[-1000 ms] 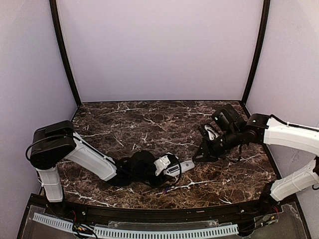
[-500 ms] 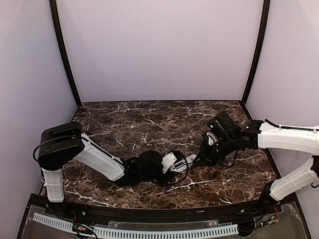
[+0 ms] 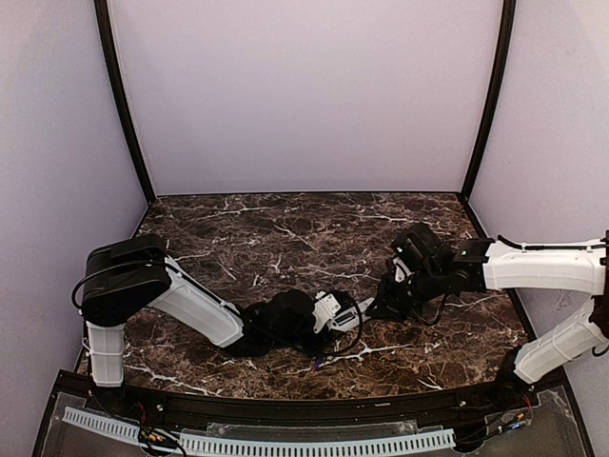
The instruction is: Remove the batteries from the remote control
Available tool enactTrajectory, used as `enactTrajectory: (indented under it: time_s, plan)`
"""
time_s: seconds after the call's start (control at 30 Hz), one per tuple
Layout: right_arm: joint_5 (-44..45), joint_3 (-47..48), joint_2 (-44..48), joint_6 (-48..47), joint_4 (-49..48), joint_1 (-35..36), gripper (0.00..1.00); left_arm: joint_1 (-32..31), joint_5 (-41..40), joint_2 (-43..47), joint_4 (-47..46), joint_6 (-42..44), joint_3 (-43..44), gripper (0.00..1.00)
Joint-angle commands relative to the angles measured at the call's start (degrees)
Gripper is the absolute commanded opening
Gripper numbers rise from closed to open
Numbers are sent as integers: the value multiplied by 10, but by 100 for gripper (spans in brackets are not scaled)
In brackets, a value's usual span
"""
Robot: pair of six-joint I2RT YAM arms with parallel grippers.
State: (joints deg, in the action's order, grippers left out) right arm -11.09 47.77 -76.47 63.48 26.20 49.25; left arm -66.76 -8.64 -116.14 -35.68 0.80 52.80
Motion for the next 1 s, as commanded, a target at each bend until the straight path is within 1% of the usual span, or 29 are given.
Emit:
enactTrajectory:
  time_s: [0.0, 0.6, 0.97]
  plan:
    - [2, -16, -12, 8, -38, -1, 0, -4, -3, -1, -10, -5, 15, 0]
    - [-2, -55, -22, 16, -88, -10, 0, -9, 3, -7, -11, 5, 22, 0]
    - [3, -123, -32, 25, -172, -16, 0, -11, 11, -9, -6, 9, 25, 0]
